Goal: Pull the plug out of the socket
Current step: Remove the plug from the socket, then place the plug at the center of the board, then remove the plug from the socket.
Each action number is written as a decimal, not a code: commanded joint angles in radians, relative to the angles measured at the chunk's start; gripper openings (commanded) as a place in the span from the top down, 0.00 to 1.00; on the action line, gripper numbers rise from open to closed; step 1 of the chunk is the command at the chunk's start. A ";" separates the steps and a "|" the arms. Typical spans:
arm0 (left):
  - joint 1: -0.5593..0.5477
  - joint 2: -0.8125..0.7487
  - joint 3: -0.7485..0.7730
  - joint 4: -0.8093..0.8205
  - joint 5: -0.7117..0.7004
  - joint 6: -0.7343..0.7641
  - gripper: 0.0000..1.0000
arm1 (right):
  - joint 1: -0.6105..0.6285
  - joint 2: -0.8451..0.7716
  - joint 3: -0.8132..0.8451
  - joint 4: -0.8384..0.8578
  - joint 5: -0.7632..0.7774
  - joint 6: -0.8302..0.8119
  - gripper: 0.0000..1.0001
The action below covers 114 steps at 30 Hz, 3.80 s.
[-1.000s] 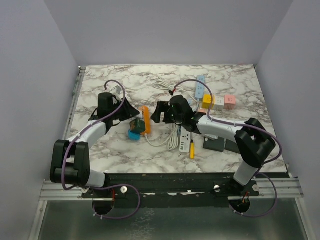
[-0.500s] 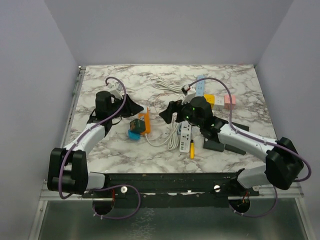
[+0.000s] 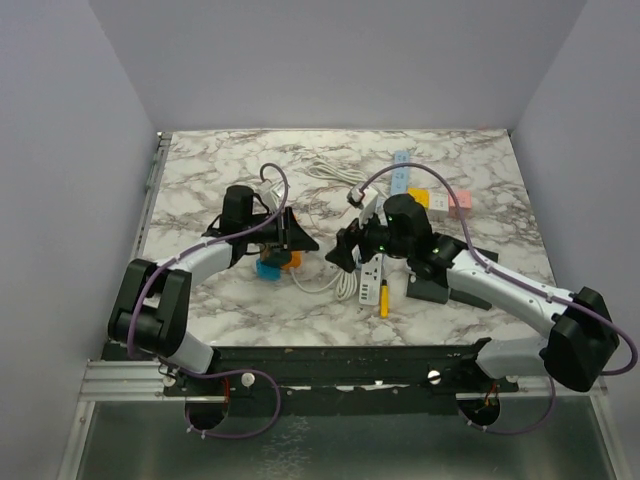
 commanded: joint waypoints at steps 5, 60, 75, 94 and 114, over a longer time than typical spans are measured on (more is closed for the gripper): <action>-0.047 0.036 0.043 0.026 0.140 -0.006 1.00 | 0.051 0.061 0.030 -0.052 -0.042 -0.073 0.15; 0.153 -0.190 0.064 -0.397 -0.581 0.217 0.01 | -0.246 0.059 -0.079 -0.181 0.631 0.256 0.80; 0.172 -0.209 0.011 -0.415 -0.537 0.217 0.01 | -0.321 0.159 -0.042 -0.166 0.567 0.249 0.22; 0.132 -0.150 -0.018 -0.367 -0.349 0.189 0.01 | -0.312 -0.041 -0.091 -0.099 0.243 0.170 0.16; -0.040 -0.235 -0.018 -0.289 -0.417 0.205 0.01 | -0.050 0.023 -0.185 0.219 0.116 0.326 0.18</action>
